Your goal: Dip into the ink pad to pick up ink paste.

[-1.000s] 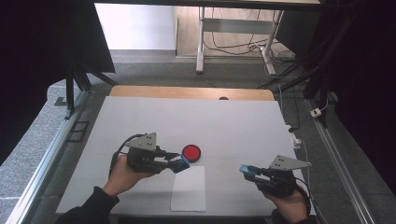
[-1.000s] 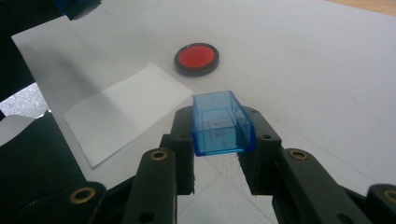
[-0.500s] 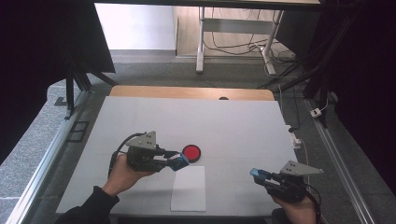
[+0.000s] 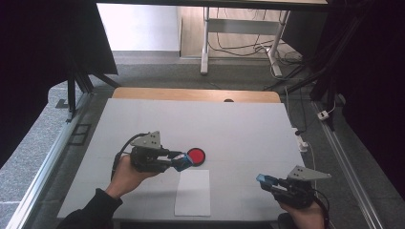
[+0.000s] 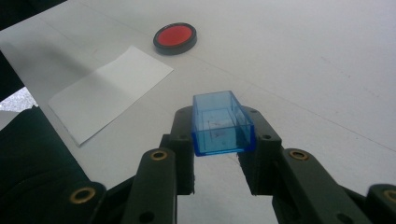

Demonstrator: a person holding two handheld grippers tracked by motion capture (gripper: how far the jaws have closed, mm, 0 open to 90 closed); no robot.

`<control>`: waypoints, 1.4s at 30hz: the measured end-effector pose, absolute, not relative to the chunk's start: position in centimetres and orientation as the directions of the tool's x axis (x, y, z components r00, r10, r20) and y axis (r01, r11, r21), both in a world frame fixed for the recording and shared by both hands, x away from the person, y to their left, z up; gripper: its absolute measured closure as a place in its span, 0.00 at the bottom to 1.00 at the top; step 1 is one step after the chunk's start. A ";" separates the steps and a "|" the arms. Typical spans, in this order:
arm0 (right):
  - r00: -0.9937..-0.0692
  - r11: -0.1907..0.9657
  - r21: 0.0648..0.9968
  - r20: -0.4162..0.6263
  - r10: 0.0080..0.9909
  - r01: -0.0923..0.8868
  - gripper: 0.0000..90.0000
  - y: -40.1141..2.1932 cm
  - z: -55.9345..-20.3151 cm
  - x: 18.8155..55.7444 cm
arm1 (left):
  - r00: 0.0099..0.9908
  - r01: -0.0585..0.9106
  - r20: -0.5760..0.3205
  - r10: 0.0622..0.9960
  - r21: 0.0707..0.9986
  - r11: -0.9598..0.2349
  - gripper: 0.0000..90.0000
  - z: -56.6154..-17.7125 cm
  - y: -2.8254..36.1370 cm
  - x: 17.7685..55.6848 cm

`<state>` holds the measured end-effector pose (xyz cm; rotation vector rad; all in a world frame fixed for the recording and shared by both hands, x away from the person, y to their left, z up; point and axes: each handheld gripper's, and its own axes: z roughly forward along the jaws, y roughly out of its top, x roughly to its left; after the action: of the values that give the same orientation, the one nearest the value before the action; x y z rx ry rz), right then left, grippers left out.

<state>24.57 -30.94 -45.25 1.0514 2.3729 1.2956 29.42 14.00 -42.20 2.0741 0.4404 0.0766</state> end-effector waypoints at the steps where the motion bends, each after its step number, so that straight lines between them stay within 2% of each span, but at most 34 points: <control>1: -0.716 0.345 0.808 0.130 0.686 0.477 0.76 -31.0 -45.3 24.6 | 0.930 0.284 -0.126 0.346 0.844 -0.456 0.78 -42.2 14.0 29.5; 25: -0.730 0.364 0.804 0.122 0.673 0.470 0.76 -30.9 -45.3 24.5 | 0.896 0.352 -0.122 0.427 0.782 -0.515 0.78 -42.8 11.1 34.1; 42: -0.728 0.363 0.802 0.125 0.674 0.474 0.76 -30.9 -45.3 24.5 | 0.872 0.403 -0.128 0.472 0.735 -0.546 0.78 -45.1 9.0 36.7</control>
<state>24.53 -30.87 -45.34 1.0299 2.3988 1.2961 36.73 9.01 -45.14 2.2146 0.6283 0.1074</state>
